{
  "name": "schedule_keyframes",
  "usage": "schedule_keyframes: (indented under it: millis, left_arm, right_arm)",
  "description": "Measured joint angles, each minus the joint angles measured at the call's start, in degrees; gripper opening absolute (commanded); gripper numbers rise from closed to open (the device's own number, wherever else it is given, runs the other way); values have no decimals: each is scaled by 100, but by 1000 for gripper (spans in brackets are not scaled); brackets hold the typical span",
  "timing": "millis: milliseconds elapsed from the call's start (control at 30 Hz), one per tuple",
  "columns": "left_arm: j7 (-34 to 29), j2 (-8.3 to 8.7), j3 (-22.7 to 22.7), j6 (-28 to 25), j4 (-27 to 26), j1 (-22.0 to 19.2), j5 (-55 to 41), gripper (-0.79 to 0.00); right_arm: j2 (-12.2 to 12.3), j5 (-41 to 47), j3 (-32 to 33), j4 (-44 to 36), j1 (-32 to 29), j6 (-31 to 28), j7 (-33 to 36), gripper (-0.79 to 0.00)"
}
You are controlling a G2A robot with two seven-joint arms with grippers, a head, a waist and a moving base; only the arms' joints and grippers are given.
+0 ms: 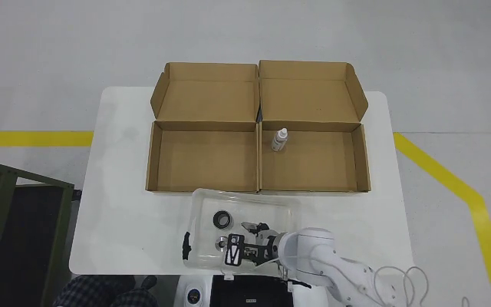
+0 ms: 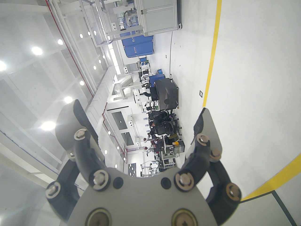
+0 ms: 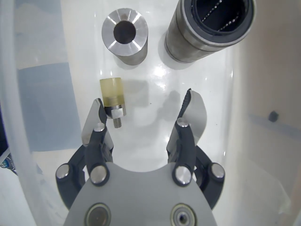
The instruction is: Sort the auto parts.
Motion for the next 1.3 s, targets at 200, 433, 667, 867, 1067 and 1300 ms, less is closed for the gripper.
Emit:
schedule_keyframes:
  millis: [200,433,667,867,1067,1300]
  left_arm:
    - [0,0,0,0,0,0,0,0]
    - [0,0,0,0,0,0,0,0]
    - [0,0,0,0,0,0,0,0]
    - [0,0,0,0,0,0,0,0]
    - [0,0,0,0,0,0,0,0]
    - [0,0,0,0,0,0,0,0]
  right_arm:
    - [-39,-91,-66,8,52,92,18,-212]
    - [-5,-528,-20,-180,-101,131,-245,-299]
    - [-12,-766,-93,-99,-153,30,-390,-357]
    - [-31,-879,-110,-68,-160,44,-452,-403]
    - [-41,-994,-124,-79,-195,21,-497,-471]
    - [-53,-1086,-123,-74,-226,-12,-515,-548]
